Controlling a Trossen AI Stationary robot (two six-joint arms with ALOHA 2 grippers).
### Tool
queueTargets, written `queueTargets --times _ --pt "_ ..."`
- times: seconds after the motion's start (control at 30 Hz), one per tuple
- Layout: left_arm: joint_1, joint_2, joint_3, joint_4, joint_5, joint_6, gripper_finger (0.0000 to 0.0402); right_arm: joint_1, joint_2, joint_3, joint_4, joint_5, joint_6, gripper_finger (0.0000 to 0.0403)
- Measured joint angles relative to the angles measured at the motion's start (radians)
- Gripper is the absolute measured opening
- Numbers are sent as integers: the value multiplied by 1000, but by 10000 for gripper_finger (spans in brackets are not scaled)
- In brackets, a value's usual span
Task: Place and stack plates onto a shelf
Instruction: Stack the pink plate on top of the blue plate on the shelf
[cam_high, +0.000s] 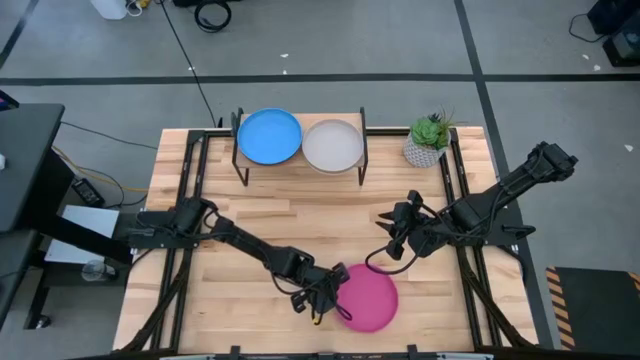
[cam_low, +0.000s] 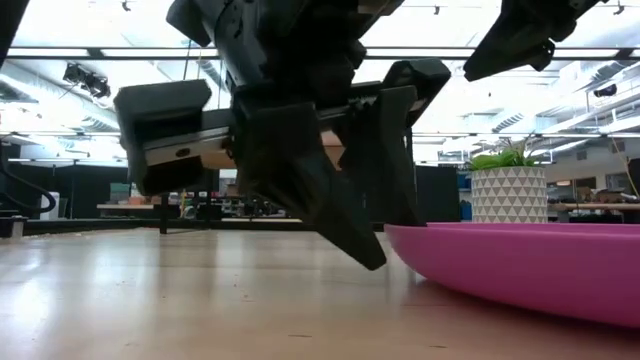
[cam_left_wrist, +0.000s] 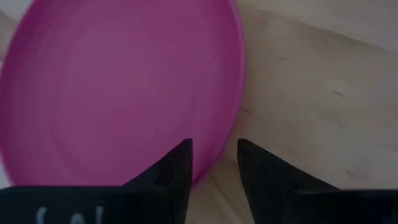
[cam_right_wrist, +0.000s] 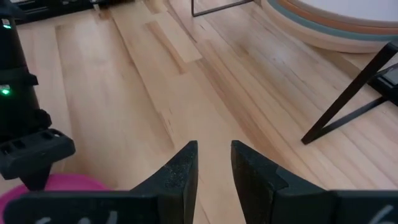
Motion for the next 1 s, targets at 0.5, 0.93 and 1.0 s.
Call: queueTargets --times 0.5,0.93,1.0 --pt "-16 -134 0 -304 -40 -127 15 23 -20 0 -21 23 -2 103" --pt "25 -584 1 -688 -473 -368 15 93 -39 0 -36 139 4 103" --pt "79 -630 1 -726 -526 -399 15 92 -39 0 -35 148 4 103"
